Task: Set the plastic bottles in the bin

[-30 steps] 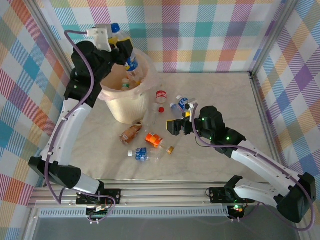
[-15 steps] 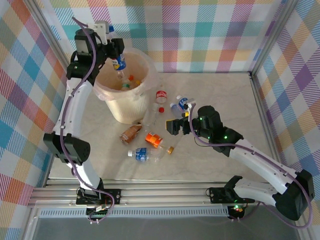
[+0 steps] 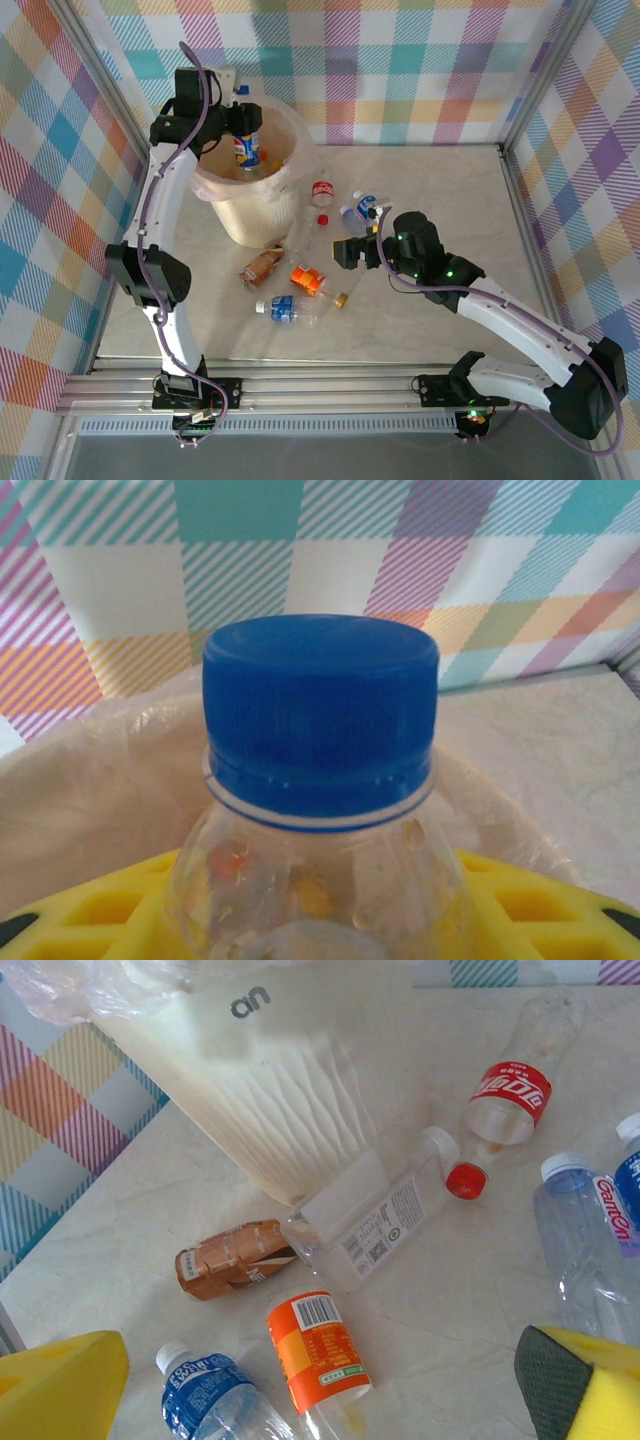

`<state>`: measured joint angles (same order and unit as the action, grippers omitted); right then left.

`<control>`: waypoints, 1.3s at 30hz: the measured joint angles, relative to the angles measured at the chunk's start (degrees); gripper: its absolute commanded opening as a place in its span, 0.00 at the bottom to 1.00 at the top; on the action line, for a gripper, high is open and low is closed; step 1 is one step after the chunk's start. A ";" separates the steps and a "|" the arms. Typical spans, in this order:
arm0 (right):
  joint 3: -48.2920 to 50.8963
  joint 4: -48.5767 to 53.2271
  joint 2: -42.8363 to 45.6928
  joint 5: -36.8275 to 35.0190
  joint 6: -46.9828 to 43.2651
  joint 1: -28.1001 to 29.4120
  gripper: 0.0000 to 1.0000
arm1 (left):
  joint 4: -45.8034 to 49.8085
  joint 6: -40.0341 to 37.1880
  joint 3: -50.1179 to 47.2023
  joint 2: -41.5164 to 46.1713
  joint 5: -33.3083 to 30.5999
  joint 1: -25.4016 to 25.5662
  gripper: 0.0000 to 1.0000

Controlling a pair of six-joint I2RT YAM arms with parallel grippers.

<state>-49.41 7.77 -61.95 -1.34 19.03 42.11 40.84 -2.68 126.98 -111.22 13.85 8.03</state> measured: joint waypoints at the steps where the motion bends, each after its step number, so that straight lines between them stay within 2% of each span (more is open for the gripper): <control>1: 0.00 0.13 -0.24 -0.15 0.02 0.00 1.00 | 0.68 -0.07 0.59 -0.57 0.31 0.00 0.55; 10: 0.00 1.05 -1.11 -1.86 0.22 0.00 1.00 | 5.22 -1.40 3.39 -4.33 3.56 0.00 0.73; 16: -0.20 1.73 -1.46 -3.04 0.68 0.00 1.00 | 6.84 -1.42 3.43 -6.73 4.63 0.00 0.90; 21: -1.18 3.06 -2.64 -4.26 1.49 0.00 1.00 | 7.28 -1.42 3.74 -6.73 4.68 0.00 0.97; 31: -7.67 10.19 -7.96 -8.31 3.80 -0.85 1.00 | 7.08 0.55 2.82 -4.11 2.45 0.00 1.00; 39: -14.58 18.25 -15.19 -7.15 4.48 -7.02 1.00 | 1.73 5.22 -11.56 13.79 1.03 0.02 1.00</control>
<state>-63.99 26.02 -77.14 -8.49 23.51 35.09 42.57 2.55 115.42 -97.43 14.87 8.05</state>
